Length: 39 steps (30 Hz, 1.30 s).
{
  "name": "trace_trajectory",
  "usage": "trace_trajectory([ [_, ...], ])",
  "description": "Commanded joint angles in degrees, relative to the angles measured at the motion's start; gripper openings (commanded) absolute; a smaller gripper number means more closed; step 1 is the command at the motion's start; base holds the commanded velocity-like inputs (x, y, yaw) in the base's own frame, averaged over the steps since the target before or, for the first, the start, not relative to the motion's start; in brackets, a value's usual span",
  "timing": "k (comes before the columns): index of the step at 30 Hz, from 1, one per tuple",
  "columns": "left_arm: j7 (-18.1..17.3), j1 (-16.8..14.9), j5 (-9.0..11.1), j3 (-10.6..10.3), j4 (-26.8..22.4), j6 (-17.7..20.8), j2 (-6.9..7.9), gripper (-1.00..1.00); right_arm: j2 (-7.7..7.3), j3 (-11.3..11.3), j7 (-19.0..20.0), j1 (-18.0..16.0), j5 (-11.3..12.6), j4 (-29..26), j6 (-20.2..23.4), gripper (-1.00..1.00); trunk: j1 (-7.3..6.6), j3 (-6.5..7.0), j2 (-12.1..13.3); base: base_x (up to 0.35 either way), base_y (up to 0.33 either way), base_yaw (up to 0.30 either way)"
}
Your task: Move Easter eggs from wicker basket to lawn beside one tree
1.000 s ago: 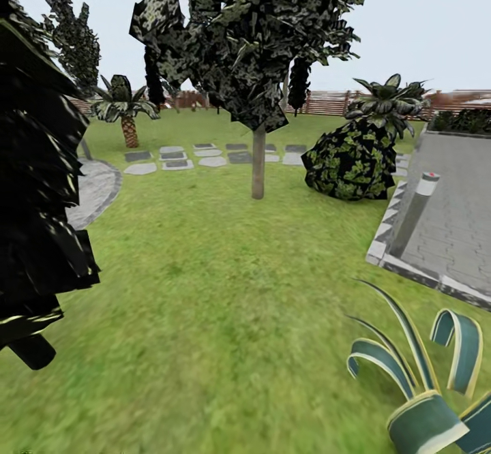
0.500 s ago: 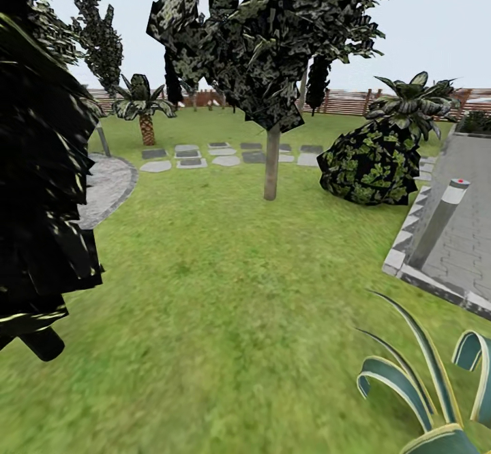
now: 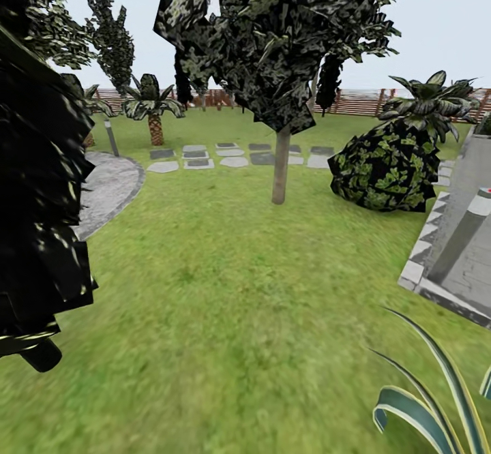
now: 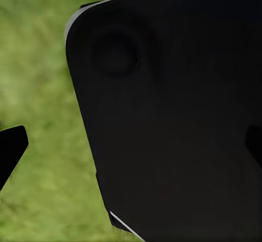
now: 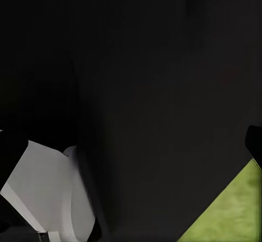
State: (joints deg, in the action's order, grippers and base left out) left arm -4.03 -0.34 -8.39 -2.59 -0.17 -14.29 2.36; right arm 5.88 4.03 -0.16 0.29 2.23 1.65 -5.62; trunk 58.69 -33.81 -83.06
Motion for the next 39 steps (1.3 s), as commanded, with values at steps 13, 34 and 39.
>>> trace_trajectory([
  [13,-0.01,-0.02,-0.22,-0.22,0.02,-0.21,0.02,1.0,0.01,0.4,-0.02,-0.03,0.23,0.18,-0.36,1.0,0.03,-0.04,-0.02,0.306,-0.085,0.006],
  [34,-0.01,-0.02,-0.22,-0.22,0.04,-0.21,0.02,1.0,0.01,0.38,-0.02,-0.03,0.23,0.19,-0.36,1.0,0.03,-0.04,-0.02,0.329,-0.002,0.0],
  [39,-0.01,-0.02,-0.22,-0.22,0.01,-0.21,0.02,1.0,0.01,0.39,-0.02,-0.03,0.23,0.2,-0.38,1.0,0.03,-0.04,-0.02,0.337,0.003,0.0],
])
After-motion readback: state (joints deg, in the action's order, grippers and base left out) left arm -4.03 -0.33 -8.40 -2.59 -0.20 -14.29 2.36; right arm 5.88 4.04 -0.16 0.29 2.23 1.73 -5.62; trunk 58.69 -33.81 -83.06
